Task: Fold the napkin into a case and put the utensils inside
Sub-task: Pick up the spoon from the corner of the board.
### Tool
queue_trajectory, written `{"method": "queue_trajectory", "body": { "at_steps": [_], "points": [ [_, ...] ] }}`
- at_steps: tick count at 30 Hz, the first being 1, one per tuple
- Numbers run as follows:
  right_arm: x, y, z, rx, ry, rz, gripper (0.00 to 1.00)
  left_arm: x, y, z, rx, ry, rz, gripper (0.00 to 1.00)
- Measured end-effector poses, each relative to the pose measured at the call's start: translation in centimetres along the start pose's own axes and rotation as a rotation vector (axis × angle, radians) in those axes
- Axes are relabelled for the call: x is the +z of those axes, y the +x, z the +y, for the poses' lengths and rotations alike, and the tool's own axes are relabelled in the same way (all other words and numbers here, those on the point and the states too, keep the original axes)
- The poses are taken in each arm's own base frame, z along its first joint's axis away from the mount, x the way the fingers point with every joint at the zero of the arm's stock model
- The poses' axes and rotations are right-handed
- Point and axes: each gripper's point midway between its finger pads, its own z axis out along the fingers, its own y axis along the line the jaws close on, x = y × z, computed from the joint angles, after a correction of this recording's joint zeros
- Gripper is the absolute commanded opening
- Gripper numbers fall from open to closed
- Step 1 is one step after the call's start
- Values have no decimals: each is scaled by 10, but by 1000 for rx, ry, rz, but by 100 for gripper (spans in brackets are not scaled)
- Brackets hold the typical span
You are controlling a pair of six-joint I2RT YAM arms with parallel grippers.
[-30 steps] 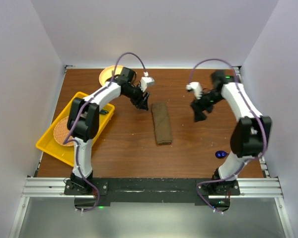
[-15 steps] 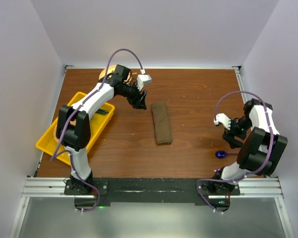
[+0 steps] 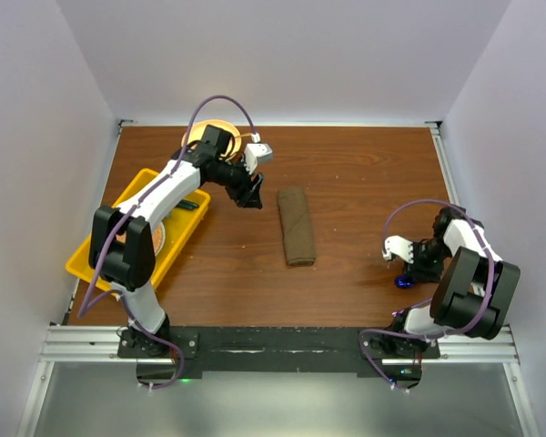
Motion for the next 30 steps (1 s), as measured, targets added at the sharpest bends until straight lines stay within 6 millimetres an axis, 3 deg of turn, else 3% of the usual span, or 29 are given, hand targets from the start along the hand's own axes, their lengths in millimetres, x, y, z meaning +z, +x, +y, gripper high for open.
{"method": "queue_trajectory", "body": {
  "at_steps": [3,7,9,11,13,17,22,28,30],
  "points": [
    [3,2,4,2,-6,11,24,0,0,0,0,-1,0,60],
    [3,1,1,-7,5,6,12,0,0,1,-1,-5,2,60],
    [2,0,-8,-24,29,-5,12,0,0,1,-1,-7,3,60],
    [1,0,-20,-43,54,-12,19,0,1,2,-2,-10,5,60],
    [4,2,-31,-61,70,-14,32,1,2,3,-4,-12,9,60],
    [7,3,-43,-92,74,-19,42,1,3,4,-5,-16,14,60],
    [6,3,-46,-89,68,-26,42,1,3,5,-7,-21,18,60],
    [8,5,-53,-23,-6,-58,18,0,5,3,-13,-18,25,60],
    [7,5,-59,-6,-16,-69,0,-1,3,4,-13,-19,23,61]
  ]
}}
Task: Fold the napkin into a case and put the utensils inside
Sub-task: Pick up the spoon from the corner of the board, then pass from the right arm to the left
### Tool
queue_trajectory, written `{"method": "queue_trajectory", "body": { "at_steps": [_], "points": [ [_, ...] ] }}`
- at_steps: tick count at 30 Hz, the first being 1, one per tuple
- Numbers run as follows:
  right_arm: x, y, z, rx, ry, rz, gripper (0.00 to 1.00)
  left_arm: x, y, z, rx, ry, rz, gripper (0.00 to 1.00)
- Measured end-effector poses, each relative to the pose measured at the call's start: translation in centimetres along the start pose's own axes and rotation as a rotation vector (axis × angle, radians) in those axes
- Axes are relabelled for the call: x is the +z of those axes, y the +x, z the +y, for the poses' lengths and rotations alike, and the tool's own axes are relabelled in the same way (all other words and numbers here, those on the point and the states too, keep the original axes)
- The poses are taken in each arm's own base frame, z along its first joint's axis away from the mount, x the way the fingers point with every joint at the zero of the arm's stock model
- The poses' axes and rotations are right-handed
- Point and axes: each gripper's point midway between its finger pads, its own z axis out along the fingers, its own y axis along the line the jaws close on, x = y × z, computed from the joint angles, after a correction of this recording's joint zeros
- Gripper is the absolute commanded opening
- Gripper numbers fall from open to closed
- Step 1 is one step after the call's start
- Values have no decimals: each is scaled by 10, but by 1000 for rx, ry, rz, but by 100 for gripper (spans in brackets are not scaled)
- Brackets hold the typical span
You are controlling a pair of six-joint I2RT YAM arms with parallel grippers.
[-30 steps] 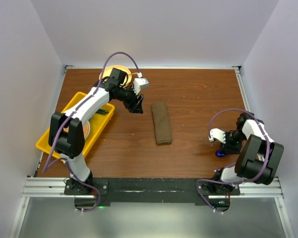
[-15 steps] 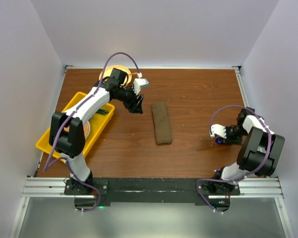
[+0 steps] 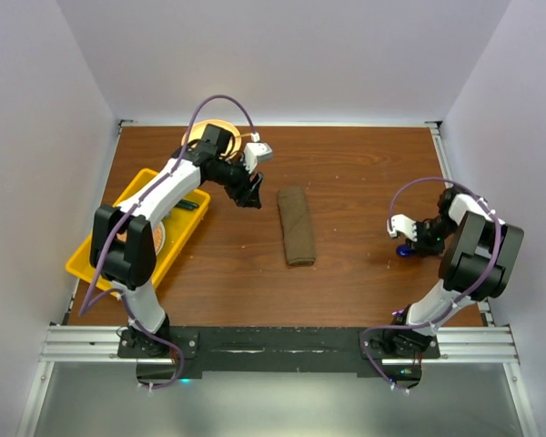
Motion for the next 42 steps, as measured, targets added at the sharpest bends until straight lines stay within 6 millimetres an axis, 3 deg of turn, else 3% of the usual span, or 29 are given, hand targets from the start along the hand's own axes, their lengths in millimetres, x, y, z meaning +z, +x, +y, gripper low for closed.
{"method": "queue_trajectory", "body": {
  "at_steps": [3,7,10,12,15,16,18,22,25,27,30,35,42],
  "points": [
    [0,-3,-7,43,-18,-25,0,-5,-7,3,-39,4,-30,65],
    [-3,-12,-17,98,-41,-87,0,-21,-22,23,-79,-25,-99,68],
    [-21,-32,-35,150,-31,-181,0,-33,-33,40,-96,-53,-167,70],
    [-45,-51,-54,185,1,-252,0,-41,-43,51,-96,-73,-220,70],
    [-96,-96,-99,238,119,-413,0,-54,-64,62,-54,-95,-317,70],
    [-116,-121,-114,253,155,-496,0,-60,-76,64,-24,-99,-364,70],
    [-141,-167,-123,260,158,-623,0,-67,-96,64,44,-100,-434,69],
    [-176,-273,-105,283,-31,-896,0,-85,-138,56,241,-88,-583,68],
    [-182,-325,-77,350,-268,-1029,0,-97,-155,37,397,-67,-663,66],
    [-178,-338,-65,437,-405,-1061,0,-101,-166,17,491,-36,-701,63],
    [-165,-338,-52,582,-554,-1058,0,-96,-182,-26,625,47,-755,56],
    [-153,-349,-27,710,-718,-1003,0,-73,-178,-85,720,227,-800,52],
    [-170,-380,19,715,-849,-935,0,-66,-163,-107,791,334,-824,45]
  ]
}}
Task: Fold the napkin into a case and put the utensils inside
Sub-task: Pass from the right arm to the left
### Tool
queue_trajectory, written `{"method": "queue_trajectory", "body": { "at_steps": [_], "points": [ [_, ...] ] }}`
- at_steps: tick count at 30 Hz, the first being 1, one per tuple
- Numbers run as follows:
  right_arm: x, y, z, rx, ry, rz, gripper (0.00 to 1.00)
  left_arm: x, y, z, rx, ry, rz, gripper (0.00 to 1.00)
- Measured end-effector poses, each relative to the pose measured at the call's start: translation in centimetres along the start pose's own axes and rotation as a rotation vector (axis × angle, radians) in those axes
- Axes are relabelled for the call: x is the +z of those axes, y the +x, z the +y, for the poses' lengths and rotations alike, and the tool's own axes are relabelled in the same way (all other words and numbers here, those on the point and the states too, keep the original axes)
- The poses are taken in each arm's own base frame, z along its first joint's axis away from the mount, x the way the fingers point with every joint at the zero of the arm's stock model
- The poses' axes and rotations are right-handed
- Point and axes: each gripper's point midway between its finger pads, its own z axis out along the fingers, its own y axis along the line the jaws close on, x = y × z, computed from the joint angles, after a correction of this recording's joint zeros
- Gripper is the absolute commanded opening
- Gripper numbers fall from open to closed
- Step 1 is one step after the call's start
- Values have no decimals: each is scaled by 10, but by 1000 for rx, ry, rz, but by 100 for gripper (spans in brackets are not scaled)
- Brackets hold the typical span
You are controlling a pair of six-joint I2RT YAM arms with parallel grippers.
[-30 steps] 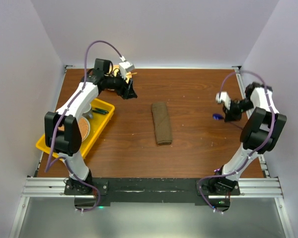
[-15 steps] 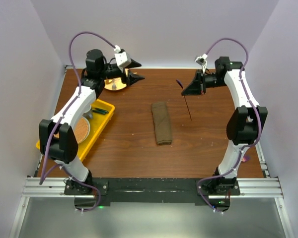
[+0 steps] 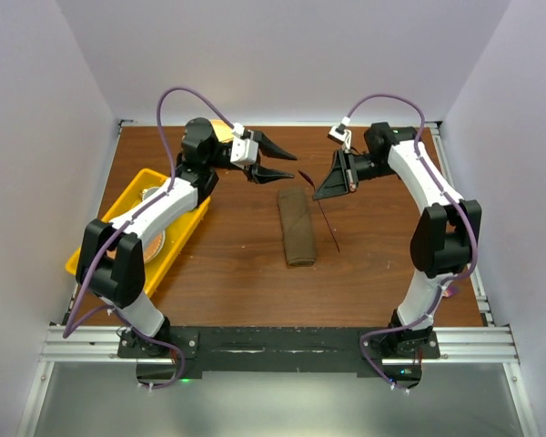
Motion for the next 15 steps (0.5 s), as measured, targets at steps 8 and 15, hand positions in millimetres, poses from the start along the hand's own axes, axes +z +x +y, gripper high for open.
{"method": "queue_trajectory", "body": {
  "at_steps": [8,15],
  "points": [
    [2,2,26,-25,-21,-4,0,3,5,-16,24,53,-23,44],
    [17,7,30,-28,-42,35,0,3,1,-17,7,51,-35,46]
  ]
}}
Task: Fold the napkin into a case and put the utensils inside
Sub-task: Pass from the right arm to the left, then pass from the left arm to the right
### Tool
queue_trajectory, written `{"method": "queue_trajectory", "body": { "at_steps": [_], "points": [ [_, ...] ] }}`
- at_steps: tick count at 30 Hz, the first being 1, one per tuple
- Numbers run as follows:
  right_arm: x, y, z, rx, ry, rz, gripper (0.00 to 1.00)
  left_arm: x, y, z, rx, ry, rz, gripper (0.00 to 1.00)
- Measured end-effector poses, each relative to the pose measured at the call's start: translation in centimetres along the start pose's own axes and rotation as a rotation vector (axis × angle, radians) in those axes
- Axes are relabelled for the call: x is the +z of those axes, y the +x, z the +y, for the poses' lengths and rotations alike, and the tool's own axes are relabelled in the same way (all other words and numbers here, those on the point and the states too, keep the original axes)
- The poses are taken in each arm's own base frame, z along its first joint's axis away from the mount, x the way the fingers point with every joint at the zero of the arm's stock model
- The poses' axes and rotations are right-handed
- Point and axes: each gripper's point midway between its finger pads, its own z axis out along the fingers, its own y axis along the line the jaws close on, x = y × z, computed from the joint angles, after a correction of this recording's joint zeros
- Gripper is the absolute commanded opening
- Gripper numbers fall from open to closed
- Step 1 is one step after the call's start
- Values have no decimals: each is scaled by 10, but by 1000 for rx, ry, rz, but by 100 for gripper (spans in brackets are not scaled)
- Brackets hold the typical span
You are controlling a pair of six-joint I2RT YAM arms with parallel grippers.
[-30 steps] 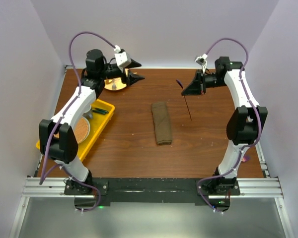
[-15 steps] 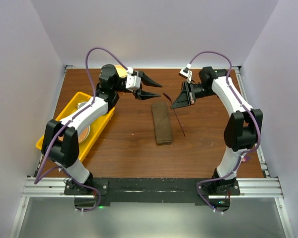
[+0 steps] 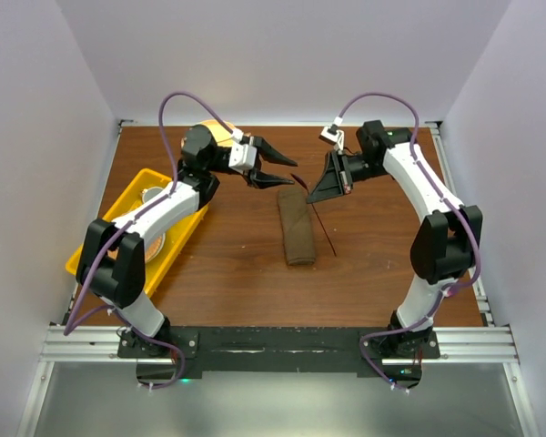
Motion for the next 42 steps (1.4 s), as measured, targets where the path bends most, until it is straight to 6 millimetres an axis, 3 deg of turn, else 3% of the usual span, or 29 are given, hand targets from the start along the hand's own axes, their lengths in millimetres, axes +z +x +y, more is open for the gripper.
{"method": "queue_trajectory", "body": {
  "at_steps": [4,5,7,9,11,14,17,19,21,25,31,36,42],
  "points": [
    [9,4,4,-9,-14,23,0,0,-4,-1,-10,-1,-11,30],
    [10,4,6,-11,-16,27,0,0,-4,-2,-17,3,-13,14],
    [12,4,9,-19,-18,30,2,1,-2,-6,-37,13,-14,0],
    [12,4,11,-16,-16,30,15,1,-1,-10,-49,29,-16,0],
    [11,3,12,0,-15,28,42,-1,-1,-11,-64,32,-15,0],
    [12,0,11,-7,-14,25,55,-2,2,-15,-120,38,-5,0],
    [10,-5,2,-76,65,41,58,-7,12,-14,-193,43,34,0],
    [5,-11,-6,-167,157,61,63,-11,16,0,-221,24,81,0],
    [-1,-19,-11,-261,244,74,70,-14,20,28,-229,-27,153,0],
    [-10,-20,-19,-386,378,107,71,-23,39,51,-298,-75,288,0],
    [-4,-4,-37,-482,505,194,68,-39,83,27,-510,-91,445,0],
    [1,4,-61,-482,571,238,67,-43,89,19,-561,-97,482,0],
    [1,5,-81,-456,626,238,47,-43,91,16,-570,-99,500,0]
  ]
}}
